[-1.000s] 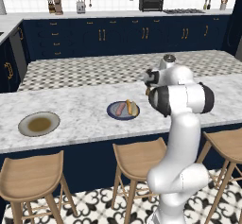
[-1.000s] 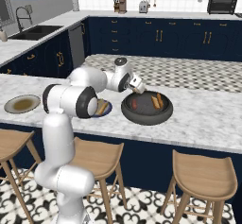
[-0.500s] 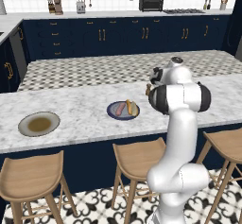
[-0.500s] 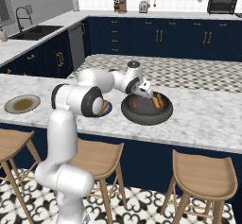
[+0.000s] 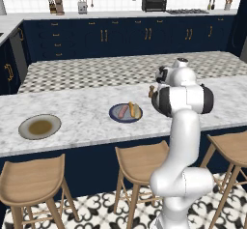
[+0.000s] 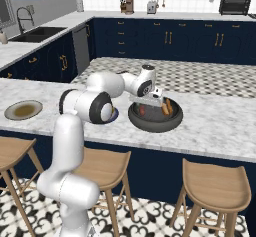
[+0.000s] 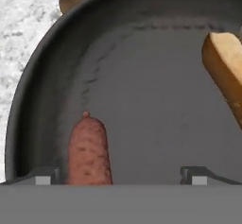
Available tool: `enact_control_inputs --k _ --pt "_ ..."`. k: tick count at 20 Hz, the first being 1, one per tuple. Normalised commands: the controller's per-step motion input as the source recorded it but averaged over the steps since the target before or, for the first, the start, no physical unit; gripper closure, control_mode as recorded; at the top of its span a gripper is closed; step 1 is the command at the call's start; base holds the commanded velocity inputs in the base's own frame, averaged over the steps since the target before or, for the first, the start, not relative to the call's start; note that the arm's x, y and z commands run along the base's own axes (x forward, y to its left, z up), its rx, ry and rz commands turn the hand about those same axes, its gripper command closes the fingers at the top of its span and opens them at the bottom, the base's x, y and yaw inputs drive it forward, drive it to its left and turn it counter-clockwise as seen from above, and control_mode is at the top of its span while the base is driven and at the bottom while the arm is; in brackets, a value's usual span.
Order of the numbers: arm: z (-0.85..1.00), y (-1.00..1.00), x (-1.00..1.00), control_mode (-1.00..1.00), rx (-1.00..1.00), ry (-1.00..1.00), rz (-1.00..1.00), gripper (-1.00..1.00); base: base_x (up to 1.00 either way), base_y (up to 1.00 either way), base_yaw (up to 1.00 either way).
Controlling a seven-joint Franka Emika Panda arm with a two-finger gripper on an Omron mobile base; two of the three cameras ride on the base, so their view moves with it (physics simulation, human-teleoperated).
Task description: Place one bun and one sausage from the bowl on each plate.
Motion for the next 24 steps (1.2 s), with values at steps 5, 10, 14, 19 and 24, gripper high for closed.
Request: enact_control_inputs --k 5,10,14,19,24 --pt "-0.33 0.00 0.03 -1.00 0.01 0.14 0.13 -1.00 0.00 0.00 0.00" --pt "-0.03 -0.02 -0.11 -1.00 0.02 0.06 0.10 -1.00 0.00 0.00 0.00" --pt "-0.18 0.00 0.00 -1.00 0.00 0.05 0.07 1.00 0.00 0.00 0.00" --pt "0.18 0.02 -0.19 -1.00 0.00 -0.07 0.01 1.00 0.00 0.00 0.00" --pt "1.00 0.38 -0.44 -1.00 0.03 -0.26 0.00 1.00 0.00 0.00 0.00"
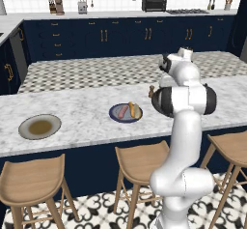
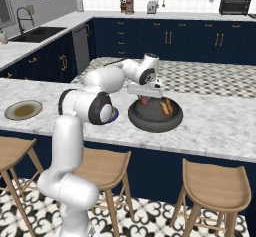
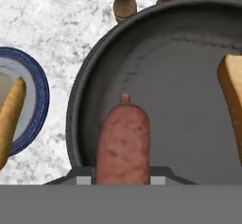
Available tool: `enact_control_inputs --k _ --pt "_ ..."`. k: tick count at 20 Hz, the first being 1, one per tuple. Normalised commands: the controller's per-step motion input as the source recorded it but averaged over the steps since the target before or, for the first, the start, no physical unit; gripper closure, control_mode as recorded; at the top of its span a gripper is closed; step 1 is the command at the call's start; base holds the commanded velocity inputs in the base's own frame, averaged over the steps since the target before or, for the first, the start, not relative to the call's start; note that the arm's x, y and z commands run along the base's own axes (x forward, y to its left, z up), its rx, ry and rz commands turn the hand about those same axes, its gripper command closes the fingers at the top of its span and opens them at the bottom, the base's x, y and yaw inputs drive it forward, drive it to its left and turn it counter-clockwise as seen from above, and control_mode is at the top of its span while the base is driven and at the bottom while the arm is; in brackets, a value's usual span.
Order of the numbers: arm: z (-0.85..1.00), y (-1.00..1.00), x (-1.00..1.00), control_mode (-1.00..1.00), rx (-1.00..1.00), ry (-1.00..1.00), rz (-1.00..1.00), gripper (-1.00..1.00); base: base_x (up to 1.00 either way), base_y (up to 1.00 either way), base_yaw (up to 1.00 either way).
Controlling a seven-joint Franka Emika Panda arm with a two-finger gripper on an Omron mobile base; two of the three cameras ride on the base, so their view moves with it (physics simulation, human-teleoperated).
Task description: Place one bun and one sausage from the bowl on each plate.
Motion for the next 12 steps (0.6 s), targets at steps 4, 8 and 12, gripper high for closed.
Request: enact_control_inputs --k 4,8,12 --pt "0.99 0.56 -0.56 -1.00 0.00 -0.17 0.00 1.00 0.00 0.00 0.00" --pt "0.56 0.86 -0.86 -1.00 0.00 -0.02 0.00 1.00 0.00 0.00 0.00" --pt "0.14 0.84 -1.00 -1.00 -0.03 0.00 0.00 1.00 0.00 0.00 0.00"
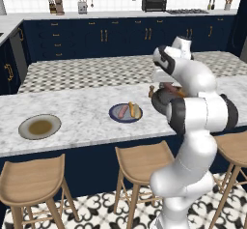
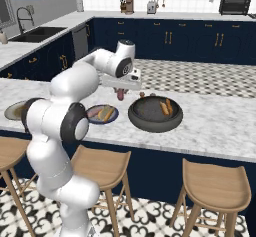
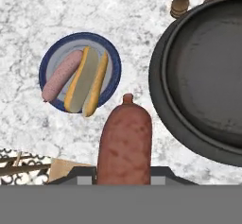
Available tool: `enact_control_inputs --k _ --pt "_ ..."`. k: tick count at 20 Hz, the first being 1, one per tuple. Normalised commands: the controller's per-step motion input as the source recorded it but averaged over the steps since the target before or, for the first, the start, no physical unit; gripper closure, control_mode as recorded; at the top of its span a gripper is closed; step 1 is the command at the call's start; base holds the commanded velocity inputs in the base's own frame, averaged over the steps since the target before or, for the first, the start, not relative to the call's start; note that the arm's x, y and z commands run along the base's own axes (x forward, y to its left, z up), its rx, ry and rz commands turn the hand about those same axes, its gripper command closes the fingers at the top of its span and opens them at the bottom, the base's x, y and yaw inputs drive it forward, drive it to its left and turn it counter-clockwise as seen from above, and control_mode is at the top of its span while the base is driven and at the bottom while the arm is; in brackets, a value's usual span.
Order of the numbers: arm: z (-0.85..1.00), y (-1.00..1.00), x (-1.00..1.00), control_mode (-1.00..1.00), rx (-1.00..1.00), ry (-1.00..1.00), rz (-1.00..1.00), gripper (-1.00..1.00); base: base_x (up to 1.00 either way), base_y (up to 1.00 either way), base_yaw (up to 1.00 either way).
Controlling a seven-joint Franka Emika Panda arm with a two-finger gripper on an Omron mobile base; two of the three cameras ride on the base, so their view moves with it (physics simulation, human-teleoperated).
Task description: Place one bun and one sausage from the bowl on each plate.
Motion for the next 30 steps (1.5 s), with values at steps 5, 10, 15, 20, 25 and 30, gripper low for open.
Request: enact_control_inputs --k 5,10,15,20,25,30 --pt "0.00 0.89 -0.99 -1.00 -0.06 0.00 -0.02 1.00 0.00 0.00 0.00" --pt "0.00 0.63 -0.66 -1.00 -0.04 0.00 -0.03 1.00 0.00 0.00 0.00" --pt "0.00 0.22 -0.12 1.00 -0.01 0.00 0.00 1.00 -0.25 0.44 0.00" --pt "0.00 0.00 0.00 1.00 0.00 0.00 0.00 1.00 -0.17 1.00 -0.02" --pt "0.00 0.20 0.10 -1.00 -0.01 0.00 -0.02 1.00 0.39 0.80 -0.08" --pt "-0.40 0.82 0.51 -1.00 -0.01 0.02 -0.05 1.00 0.00 0.00 0.00"
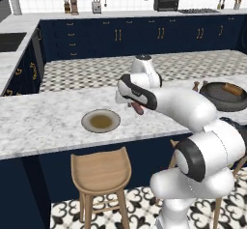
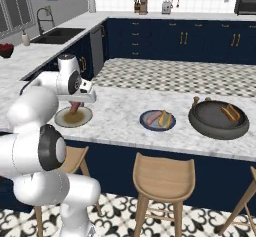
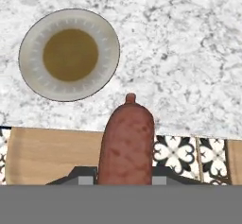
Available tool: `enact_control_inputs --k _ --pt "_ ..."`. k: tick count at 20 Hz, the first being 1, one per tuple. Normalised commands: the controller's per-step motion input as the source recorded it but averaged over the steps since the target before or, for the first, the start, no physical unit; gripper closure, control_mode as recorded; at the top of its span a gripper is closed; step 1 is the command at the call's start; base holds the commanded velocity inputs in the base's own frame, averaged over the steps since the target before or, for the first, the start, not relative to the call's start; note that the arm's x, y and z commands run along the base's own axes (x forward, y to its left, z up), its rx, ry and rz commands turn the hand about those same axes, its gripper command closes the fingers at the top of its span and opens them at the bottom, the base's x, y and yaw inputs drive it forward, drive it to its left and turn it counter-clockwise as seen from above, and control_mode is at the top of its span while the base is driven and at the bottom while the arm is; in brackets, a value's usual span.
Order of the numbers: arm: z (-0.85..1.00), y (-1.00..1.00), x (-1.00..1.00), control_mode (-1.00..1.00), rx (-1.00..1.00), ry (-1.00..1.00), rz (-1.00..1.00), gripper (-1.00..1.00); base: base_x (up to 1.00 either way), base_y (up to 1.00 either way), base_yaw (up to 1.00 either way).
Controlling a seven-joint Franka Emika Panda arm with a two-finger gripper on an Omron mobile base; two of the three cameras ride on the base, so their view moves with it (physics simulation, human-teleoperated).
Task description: Place one bun and one sausage from the bowl on each plate.
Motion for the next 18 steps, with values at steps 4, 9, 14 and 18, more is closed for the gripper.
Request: enact_control_inputs --k 4,9,14,18 --pt "-0.77 0.97 0.62 -1.00 0.00 0.04 -0.05 1.00 0.00 0.00 0.00" --pt "-0.67 0.95 0.72 -1.00 0.00 0.02 -0.10 1.00 0.00 0.00 0.00" --pt "-0.44 0.58 0.88 -1.00 0.00 0.03 -0.15 1.00 0.00 0.00 0.00" --pt "-0.42 0.28 0.64 -1.00 0.00 0.04 -0.13 1.00 0.00 0.00 0.00"
